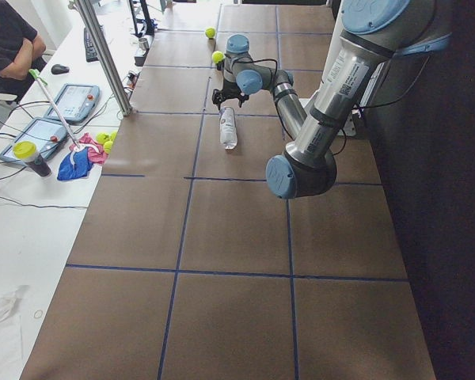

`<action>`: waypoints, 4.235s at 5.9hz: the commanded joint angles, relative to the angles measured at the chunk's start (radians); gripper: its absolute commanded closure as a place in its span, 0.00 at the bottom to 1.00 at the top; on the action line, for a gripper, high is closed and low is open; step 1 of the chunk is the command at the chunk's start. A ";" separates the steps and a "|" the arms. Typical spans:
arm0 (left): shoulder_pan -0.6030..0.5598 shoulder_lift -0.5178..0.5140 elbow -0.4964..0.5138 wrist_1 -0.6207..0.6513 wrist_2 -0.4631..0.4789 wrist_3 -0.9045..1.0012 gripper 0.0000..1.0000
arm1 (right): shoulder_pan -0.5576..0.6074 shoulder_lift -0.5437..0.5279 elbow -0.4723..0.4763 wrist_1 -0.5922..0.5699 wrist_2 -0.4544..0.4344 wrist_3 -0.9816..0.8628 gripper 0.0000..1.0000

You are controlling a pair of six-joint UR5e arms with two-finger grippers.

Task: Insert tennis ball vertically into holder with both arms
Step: 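Reach the left gripper down and grasp the lying tennis-ball can, then tilt the held can upright with the left gripper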

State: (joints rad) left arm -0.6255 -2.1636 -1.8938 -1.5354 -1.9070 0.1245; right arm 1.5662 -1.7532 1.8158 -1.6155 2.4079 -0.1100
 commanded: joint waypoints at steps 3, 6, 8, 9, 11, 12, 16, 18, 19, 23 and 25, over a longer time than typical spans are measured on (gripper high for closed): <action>0.064 -0.264 0.250 0.199 0.103 0.145 0.00 | 0.000 0.000 0.000 0.000 0.000 0.004 0.00; 0.107 -0.331 0.385 0.216 0.164 0.156 0.00 | 0.000 0.000 -0.003 -0.001 -0.003 0.004 0.00; 0.138 -0.335 0.410 0.203 0.186 0.147 0.00 | 0.000 0.000 -0.009 0.000 -0.001 0.004 0.00; 0.138 -0.343 0.423 0.181 0.209 0.155 0.00 | 0.000 0.000 -0.009 0.000 -0.001 0.004 0.00; 0.139 -0.344 0.479 0.120 0.227 0.146 0.00 | 0.000 0.000 -0.009 0.000 -0.001 0.001 0.00; 0.139 -0.344 0.504 0.106 0.227 0.145 0.00 | 0.000 0.000 -0.009 -0.001 -0.001 0.003 0.00; 0.150 -0.344 0.559 0.074 0.227 0.145 0.00 | -0.002 0.000 -0.009 0.000 -0.001 0.004 0.00; 0.155 -0.341 0.588 0.023 0.229 0.124 0.05 | -0.002 0.000 -0.009 0.000 -0.001 0.004 0.00; 0.158 -0.340 0.591 0.003 0.229 0.118 0.11 | -0.003 0.000 -0.009 -0.001 0.000 0.006 0.00; 0.124 -0.344 0.492 0.005 0.279 0.133 0.35 | -0.003 0.001 -0.007 0.000 0.000 0.006 0.00; 0.075 -0.316 0.363 -0.183 0.276 -0.025 0.35 | -0.006 0.010 -0.004 0.002 0.052 0.004 0.00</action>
State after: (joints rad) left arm -0.5257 -2.4975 -1.4784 -1.5958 -1.6287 0.2048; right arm 1.5616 -1.7487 1.8107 -1.6148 2.4279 -0.1041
